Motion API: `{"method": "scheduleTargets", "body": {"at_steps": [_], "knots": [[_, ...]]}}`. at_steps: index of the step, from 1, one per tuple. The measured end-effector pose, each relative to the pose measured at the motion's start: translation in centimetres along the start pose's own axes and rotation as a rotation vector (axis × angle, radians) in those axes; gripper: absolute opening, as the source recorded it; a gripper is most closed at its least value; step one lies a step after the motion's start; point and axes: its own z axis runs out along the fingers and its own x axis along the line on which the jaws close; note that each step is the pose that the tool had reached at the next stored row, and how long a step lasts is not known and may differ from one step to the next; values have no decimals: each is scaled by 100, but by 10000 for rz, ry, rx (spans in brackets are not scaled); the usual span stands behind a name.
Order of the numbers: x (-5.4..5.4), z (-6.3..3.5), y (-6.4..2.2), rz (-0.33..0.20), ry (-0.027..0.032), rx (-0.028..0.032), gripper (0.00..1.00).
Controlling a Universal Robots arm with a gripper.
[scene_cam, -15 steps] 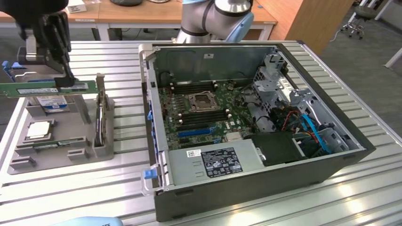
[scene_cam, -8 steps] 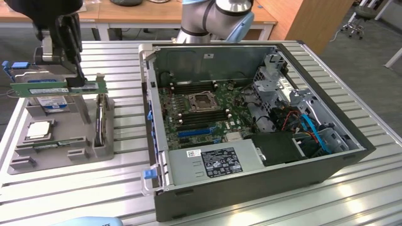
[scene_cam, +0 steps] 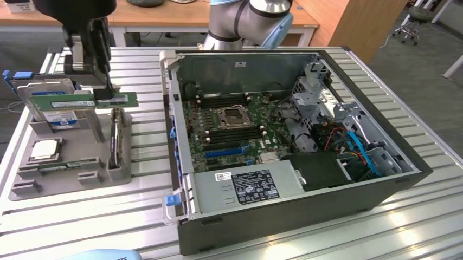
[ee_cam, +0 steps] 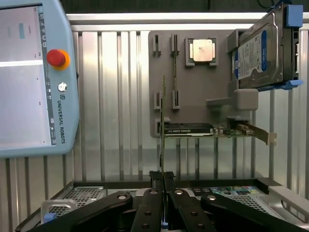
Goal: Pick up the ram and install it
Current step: 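Pick up the ram and move it above insertion slot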
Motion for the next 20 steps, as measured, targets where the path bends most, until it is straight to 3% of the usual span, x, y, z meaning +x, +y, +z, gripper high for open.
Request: {"method": "scheduleTargets", "body": {"at_steps": [20], "knots": [[-3, -13, -451, 0, 0, 0, 12]]}}
